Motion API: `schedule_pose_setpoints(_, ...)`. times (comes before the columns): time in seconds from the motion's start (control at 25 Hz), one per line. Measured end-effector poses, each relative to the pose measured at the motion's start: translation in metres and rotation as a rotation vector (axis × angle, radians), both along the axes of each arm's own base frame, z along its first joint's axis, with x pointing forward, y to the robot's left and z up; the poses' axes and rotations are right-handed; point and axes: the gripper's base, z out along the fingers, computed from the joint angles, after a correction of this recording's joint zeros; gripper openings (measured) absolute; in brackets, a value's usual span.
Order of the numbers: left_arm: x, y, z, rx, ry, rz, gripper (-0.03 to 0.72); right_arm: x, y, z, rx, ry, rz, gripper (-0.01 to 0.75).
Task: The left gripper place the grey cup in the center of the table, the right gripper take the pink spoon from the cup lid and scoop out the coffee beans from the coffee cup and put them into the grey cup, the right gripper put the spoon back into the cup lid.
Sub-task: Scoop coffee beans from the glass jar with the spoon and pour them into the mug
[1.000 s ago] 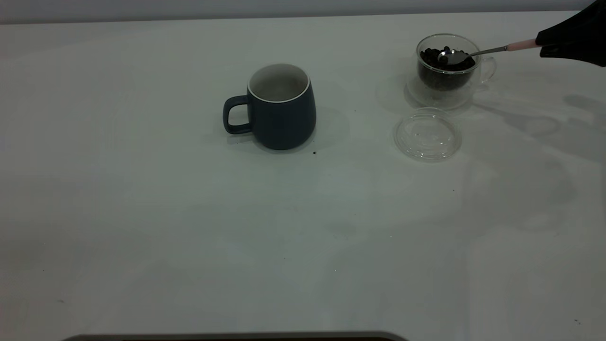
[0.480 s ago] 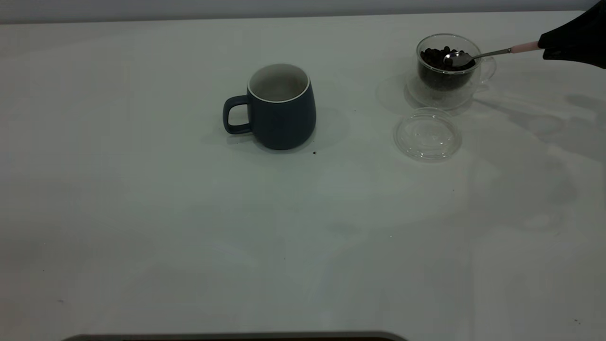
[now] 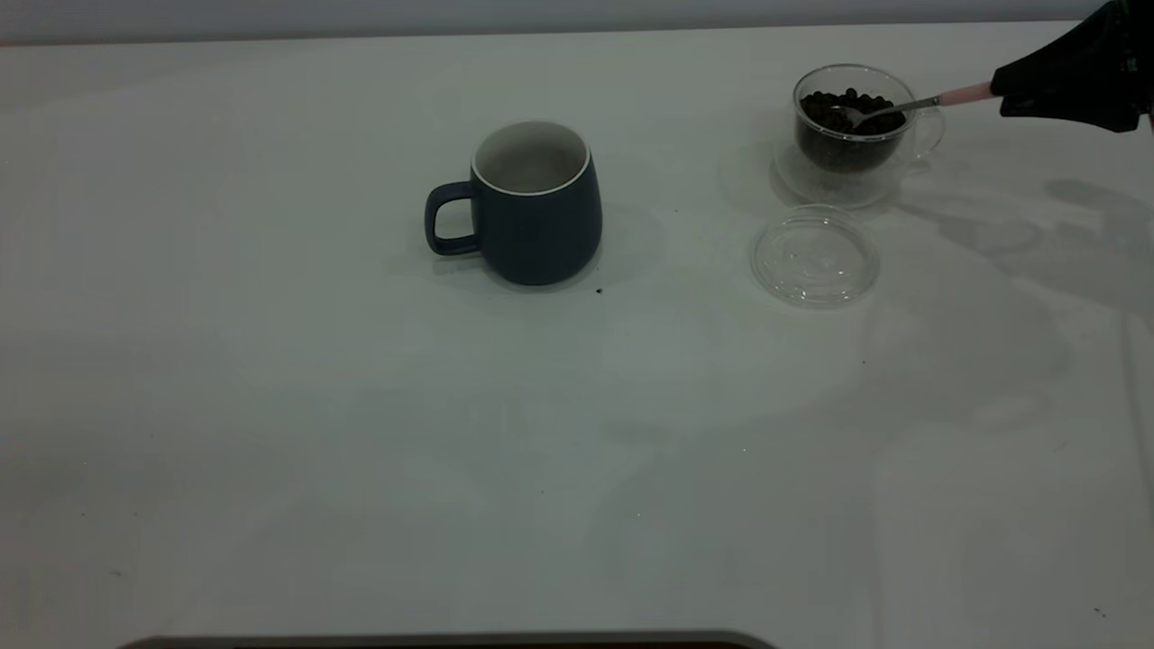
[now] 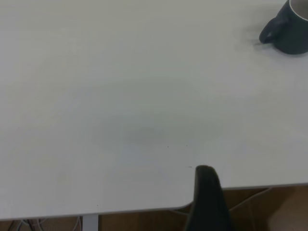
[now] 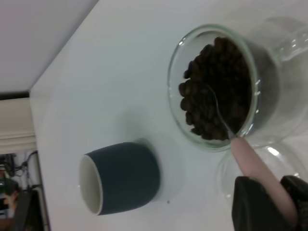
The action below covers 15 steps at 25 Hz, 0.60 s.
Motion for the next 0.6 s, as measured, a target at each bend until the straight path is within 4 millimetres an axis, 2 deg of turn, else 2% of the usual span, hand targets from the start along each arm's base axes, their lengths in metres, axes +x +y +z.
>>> schedule_pose_setpoints(0.32,0.0,0.0,0.0,0.0,0.0,0.0,0.569,0.0004,0.0006,0.0011,0.046,0.037,-0.038,0.114)
schedule_pose_setpoints(0.6,0.0,0.0,0.0,0.0,0.0,0.0,0.569,-0.0003,-0.0088,0.0018,0.069,0.051,-0.087,0.114)
